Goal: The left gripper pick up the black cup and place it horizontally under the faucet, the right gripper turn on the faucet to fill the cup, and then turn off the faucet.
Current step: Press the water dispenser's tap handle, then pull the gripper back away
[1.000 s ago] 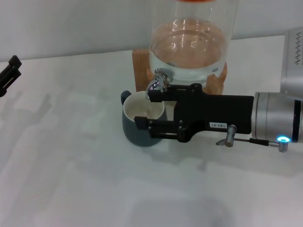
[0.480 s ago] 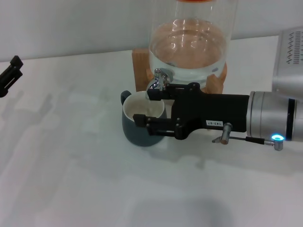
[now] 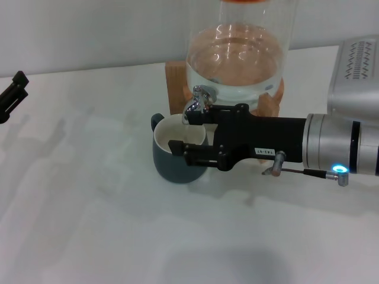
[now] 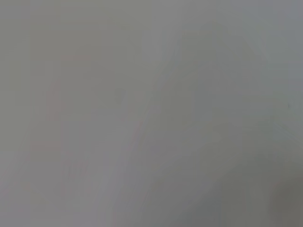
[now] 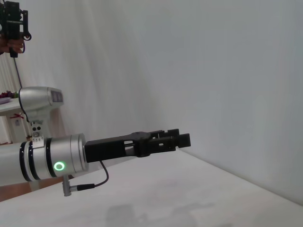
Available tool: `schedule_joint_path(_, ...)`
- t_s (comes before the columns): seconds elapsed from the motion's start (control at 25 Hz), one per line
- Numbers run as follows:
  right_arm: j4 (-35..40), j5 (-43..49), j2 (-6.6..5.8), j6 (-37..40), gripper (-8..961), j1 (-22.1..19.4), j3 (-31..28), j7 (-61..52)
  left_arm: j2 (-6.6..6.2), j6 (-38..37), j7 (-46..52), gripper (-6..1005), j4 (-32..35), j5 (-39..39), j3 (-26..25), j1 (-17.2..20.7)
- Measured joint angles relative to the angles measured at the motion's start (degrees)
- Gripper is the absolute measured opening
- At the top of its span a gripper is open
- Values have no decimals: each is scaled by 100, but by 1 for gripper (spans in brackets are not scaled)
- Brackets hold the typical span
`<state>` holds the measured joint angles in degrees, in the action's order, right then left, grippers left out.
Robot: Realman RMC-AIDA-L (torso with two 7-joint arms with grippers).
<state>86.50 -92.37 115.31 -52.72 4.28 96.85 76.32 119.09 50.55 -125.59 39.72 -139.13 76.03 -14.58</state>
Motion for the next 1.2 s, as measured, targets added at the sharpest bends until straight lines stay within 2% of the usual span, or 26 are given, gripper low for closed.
schedule_joint_path(1.2, 53, 0, -15, 38, 677, -48, -198, 2, -7, 65, 0, 889, 1, 0, -25, 18)
